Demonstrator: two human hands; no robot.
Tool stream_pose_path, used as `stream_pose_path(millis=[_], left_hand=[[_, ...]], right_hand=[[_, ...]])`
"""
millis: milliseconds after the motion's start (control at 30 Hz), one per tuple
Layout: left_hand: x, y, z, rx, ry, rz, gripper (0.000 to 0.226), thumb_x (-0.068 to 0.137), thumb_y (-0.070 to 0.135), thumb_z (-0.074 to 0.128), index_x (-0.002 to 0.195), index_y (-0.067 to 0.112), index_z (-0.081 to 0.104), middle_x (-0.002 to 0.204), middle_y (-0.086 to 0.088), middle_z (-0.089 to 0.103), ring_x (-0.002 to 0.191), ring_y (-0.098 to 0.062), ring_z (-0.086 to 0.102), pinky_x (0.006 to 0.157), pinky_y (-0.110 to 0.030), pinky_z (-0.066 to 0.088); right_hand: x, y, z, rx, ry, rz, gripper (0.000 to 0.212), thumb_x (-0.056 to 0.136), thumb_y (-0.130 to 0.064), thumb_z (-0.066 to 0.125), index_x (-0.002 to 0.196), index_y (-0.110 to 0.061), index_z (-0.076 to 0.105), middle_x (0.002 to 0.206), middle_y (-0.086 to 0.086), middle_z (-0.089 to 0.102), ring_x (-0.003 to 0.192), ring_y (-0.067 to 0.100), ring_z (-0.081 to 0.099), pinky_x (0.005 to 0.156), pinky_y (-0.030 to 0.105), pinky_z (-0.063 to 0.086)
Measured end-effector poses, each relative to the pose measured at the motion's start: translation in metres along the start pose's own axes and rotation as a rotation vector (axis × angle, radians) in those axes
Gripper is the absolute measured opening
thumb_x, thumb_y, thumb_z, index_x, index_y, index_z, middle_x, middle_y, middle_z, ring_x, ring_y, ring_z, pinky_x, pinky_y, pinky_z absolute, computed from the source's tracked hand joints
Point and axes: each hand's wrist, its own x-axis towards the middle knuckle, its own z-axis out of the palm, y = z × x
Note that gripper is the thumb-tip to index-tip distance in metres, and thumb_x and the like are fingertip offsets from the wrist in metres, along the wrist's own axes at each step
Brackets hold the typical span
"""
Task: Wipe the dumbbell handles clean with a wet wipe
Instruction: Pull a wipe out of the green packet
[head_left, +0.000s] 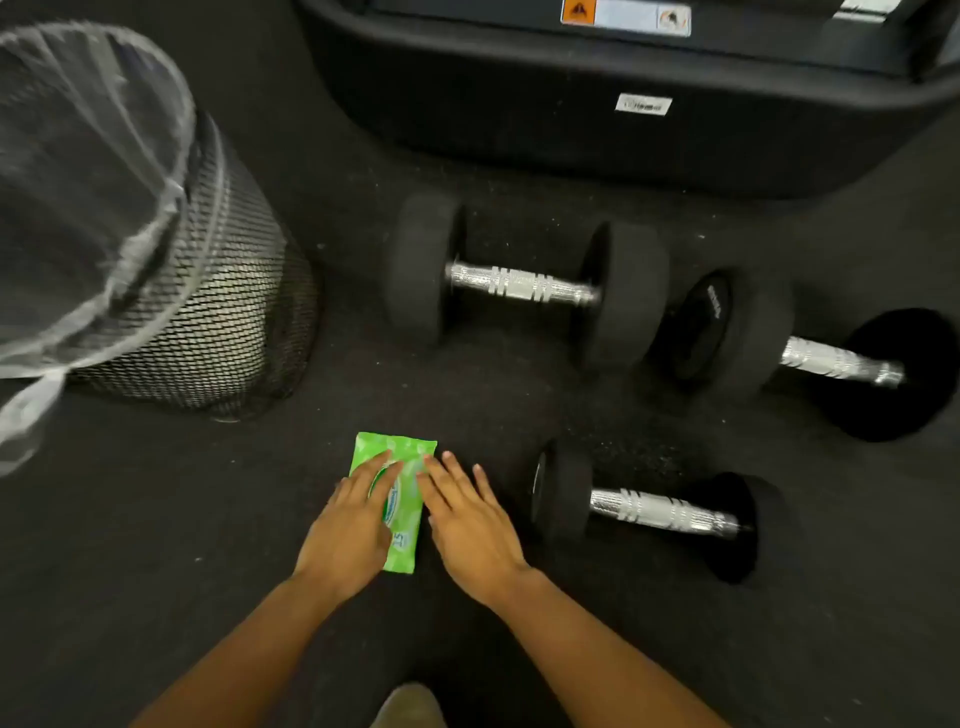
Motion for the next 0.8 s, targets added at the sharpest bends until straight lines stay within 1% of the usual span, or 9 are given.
stream_pose_path(millis=[133,200,267,367,467,567,667,733,800], left_hand=[[0.009,-0.011,0.006,-0.02,0.157,0.018,0.067,0.079,0.008,0.067,0.139,0.017,0.04,0.132,0.0,0.043,0.12,-0.017,0.044,0.083,-0.031,0.052],[0.012,-0.017,0.007,0.005,0.225,0.059,0.053,0.073,0.005,0.074,0.122,0.015,0.056,0.114,-0.001,0.054,0.102,-0.018,0.056,0.068,-0.028,0.054],[0.013,-0.022,0.009,-0.018,0.317,0.095,0.037,0.069,0.001,0.077,0.101,0.016,0.066,0.1,0.001,0.059,0.09,-0.013,0.058,0.061,-0.025,0.052],[0.008,-0.026,0.014,-0.131,0.406,0.081,0.029,0.067,-0.005,0.076,0.086,0.015,0.068,0.095,0.004,0.064,0.091,-0.004,0.053,0.068,-0.017,0.048],[-0.011,-0.028,0.018,-0.159,0.509,0.14,0.007,0.079,0.011,0.063,0.082,0.012,0.069,0.089,0.005,0.064,0.087,-0.003,0.056,0.074,-0.018,0.047],[-0.031,-0.033,0.029,-0.174,0.549,0.173,0.018,0.079,0.021,0.053,0.08,0.012,0.068,0.089,0.006,0.063,0.087,-0.005,0.057,0.073,-0.024,0.049],[-0.042,-0.037,0.046,-0.235,0.579,0.193,0.008,0.08,0.023,0.058,0.077,0.017,0.062,0.095,0.011,0.059,0.089,-0.006,0.056,0.073,-0.025,0.049],[-0.042,-0.037,0.055,-0.255,0.592,0.177,0.009,0.08,0.021,0.063,0.08,0.021,0.054,0.103,0.01,0.056,0.096,-0.009,0.054,0.075,-0.024,0.048],[-0.04,-0.038,0.059,-0.272,0.56,0.156,0.03,0.073,0.01,0.075,0.083,0.022,0.05,0.116,0.005,0.053,0.11,-0.014,0.05,0.084,-0.023,0.046]], right_hand=[[0.012,0.007,0.029,-0.163,0.059,-0.094,0.065,0.083,-0.024,0.064,0.141,-0.011,0.037,0.149,0.006,0.033,0.139,0.022,0.025,0.109,0.046,0.016],[0.013,0.009,0.04,-0.191,0.096,-0.103,0.067,0.078,-0.028,0.069,0.137,-0.012,0.043,0.146,0.006,0.038,0.136,0.022,0.031,0.107,0.046,0.024],[0.014,0.01,0.042,-0.213,0.122,-0.096,0.069,0.075,-0.031,0.072,0.136,-0.012,0.045,0.144,0.005,0.041,0.135,0.022,0.034,0.106,0.046,0.025],[0.013,0.011,0.047,-0.255,0.165,-0.095,0.067,0.075,-0.034,0.072,0.134,-0.013,0.048,0.143,0.003,0.044,0.133,0.022,0.037,0.105,0.047,0.028],[0.013,0.011,0.046,-0.27,0.193,-0.093,0.064,0.075,-0.035,0.071,0.132,-0.015,0.051,0.141,0.001,0.046,0.132,0.021,0.039,0.106,0.048,0.03],[0.015,0.008,0.043,-0.276,0.221,-0.094,0.059,0.071,-0.032,0.075,0.125,-0.016,0.058,0.134,0.001,0.053,0.129,0.023,0.044,0.107,0.05,0.029],[0.022,-0.001,0.033,-0.22,0.308,-0.056,0.037,0.07,-0.028,0.077,0.105,-0.019,0.069,0.119,0.002,0.062,0.12,0.026,0.051,0.101,0.05,0.034],[0.03,-0.012,0.027,-0.139,0.335,-0.033,0.022,0.069,-0.028,0.078,0.088,-0.02,0.072,0.104,0.002,0.064,0.105,0.023,0.054,0.091,0.043,0.047],[0.038,-0.025,0.025,-0.086,0.279,-0.032,0.018,0.067,-0.029,0.078,0.081,-0.019,0.072,0.092,0.0,0.061,0.09,0.021,0.056,0.076,0.034,0.05]])
